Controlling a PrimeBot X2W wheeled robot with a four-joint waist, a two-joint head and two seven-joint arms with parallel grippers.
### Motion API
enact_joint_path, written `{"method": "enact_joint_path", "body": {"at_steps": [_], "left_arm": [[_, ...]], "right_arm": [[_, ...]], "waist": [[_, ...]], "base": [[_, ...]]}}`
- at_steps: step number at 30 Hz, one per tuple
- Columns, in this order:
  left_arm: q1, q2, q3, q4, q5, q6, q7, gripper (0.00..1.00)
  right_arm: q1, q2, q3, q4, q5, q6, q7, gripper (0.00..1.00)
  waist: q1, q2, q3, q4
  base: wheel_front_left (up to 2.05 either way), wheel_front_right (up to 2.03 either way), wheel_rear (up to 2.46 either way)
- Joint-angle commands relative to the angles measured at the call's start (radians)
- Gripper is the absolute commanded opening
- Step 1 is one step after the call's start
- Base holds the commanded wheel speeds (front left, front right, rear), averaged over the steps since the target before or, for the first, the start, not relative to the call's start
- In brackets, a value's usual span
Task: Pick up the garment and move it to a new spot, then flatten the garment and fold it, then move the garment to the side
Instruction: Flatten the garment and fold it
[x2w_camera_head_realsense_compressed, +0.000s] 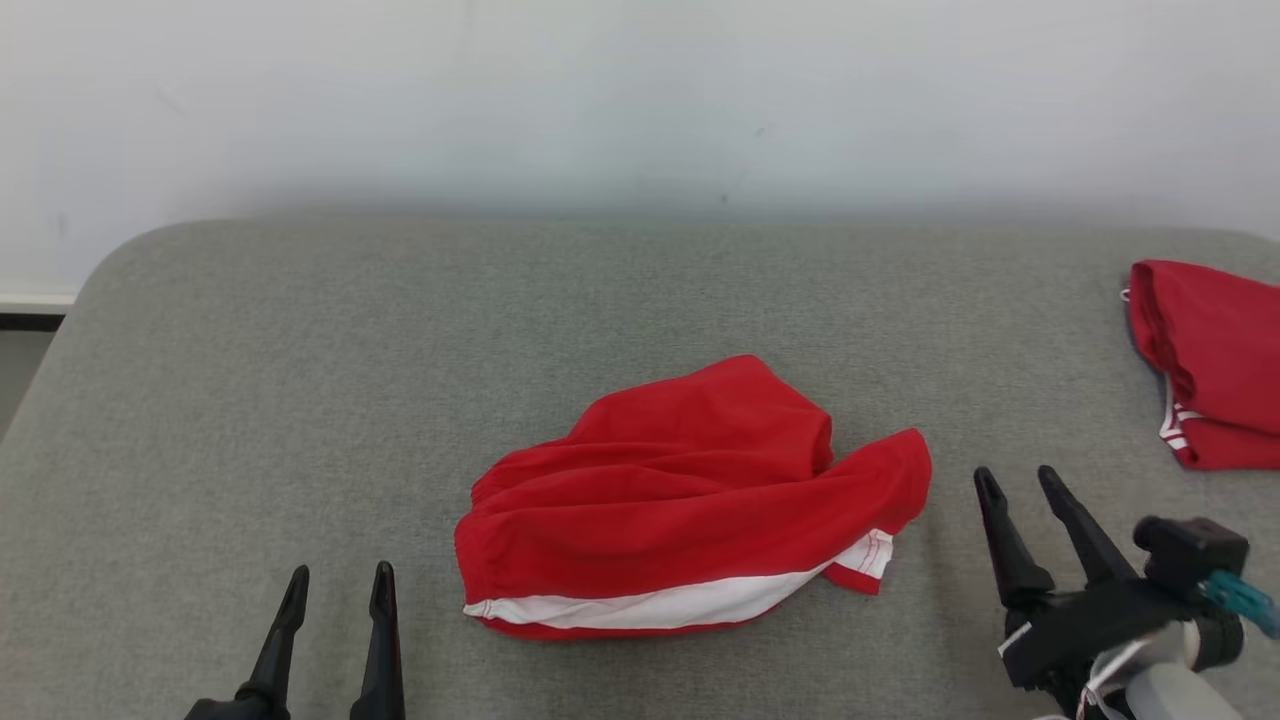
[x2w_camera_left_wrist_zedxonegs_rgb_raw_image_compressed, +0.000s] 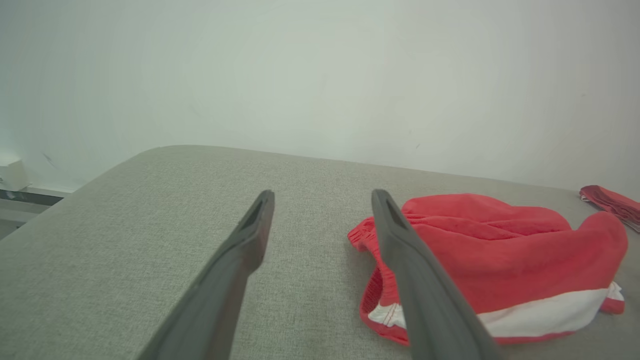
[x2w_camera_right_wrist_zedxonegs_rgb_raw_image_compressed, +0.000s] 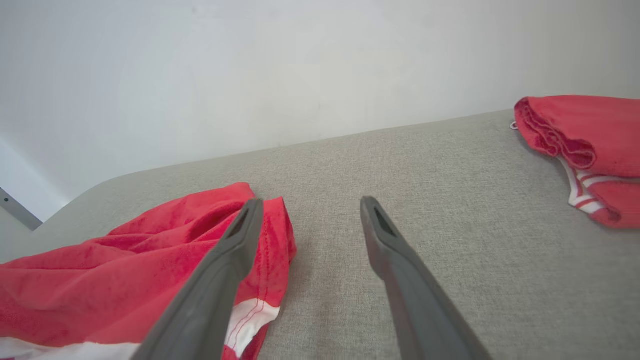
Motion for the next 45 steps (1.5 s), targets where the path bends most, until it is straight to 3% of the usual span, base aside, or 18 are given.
{"method": "enact_joint_path", "body": {"at_steps": [1, 11, 15, 21, 31, 45], "left_arm": [[0.017, 0.000, 0.007, -0.004, 0.014, -0.001, -0.003, 1.00], [0.025, 0.000, 0.039, 0.002, 0.022, -0.009, -0.003, 1.00], [0.035, 0.000, 0.047, 0.005, 0.034, -0.013, -0.003, 1.00], [0.040, 0.000, 0.057, 0.013, 0.063, -0.017, -0.003, 1.00], [0.041, 0.015, 0.019, 0.042, 0.073, -0.017, -0.003, 1.00], [-0.122, 0.116, -0.199, 0.267, 0.008, -0.016, -0.003, 1.00]], "right_arm": [[0.046, 0.009, -0.040, -0.047, -0.031, -0.003, -0.001, 1.00], [0.243, 0.068, -0.222, -0.299, -0.194, -0.003, -0.001, 1.00], [0.335, 0.099, -0.258, -0.394, -0.267, -0.003, -0.001, 1.00], [0.395, 0.129, -0.272, -0.441, -0.314, -0.003, -0.001, 1.00], [0.385, 0.125, -0.232, -0.398, -0.310, -0.003, 0.000, 1.00], [0.138, 0.080, 0.018, -0.109, -0.233, -0.003, -0.001, 1.00]], "waist": [[0.0000, -0.0001, -0.012, -0.022], [0.0000, -0.0001, -0.040, -0.060], [0.0000, -0.0001, -0.049, -0.062], [0.0000, -0.0001, -0.049, -0.062], [0.0000, -0.0001, -0.039, -0.053], [0.0000, -0.0001, 0.048, -0.047]], "base": [[0.00, 0.00, 0.00], [0.00, 0.00, 0.00], [0.00, 0.00, 0.00], [0.00, 0.00, 0.00], [0.00, 0.00, 0.00], [0.00, 0.00, 0.00]]}}
